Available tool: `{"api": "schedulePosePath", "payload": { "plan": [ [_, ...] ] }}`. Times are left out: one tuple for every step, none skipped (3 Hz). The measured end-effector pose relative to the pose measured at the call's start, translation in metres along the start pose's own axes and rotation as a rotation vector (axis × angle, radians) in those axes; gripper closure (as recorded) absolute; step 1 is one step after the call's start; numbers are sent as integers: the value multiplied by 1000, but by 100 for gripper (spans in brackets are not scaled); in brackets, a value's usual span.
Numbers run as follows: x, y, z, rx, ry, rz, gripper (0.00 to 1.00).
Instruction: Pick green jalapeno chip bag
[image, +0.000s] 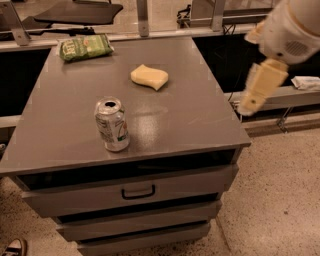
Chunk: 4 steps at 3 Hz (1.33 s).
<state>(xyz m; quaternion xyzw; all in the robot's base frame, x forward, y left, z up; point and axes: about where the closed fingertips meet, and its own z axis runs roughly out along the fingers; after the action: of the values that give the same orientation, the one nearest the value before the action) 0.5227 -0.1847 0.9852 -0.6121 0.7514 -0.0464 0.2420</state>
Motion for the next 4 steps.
{"api": "schedulePosePath", "payload": {
  "plan": [
    [-46,-73,54,25,-133,-29,0],
    [-95,-124,95,34,-267,-42,0],
    [-139,-161,117,39,-381,-5,0],
    [-139,-160,119,37,-380,-6,0]
  ]
}}
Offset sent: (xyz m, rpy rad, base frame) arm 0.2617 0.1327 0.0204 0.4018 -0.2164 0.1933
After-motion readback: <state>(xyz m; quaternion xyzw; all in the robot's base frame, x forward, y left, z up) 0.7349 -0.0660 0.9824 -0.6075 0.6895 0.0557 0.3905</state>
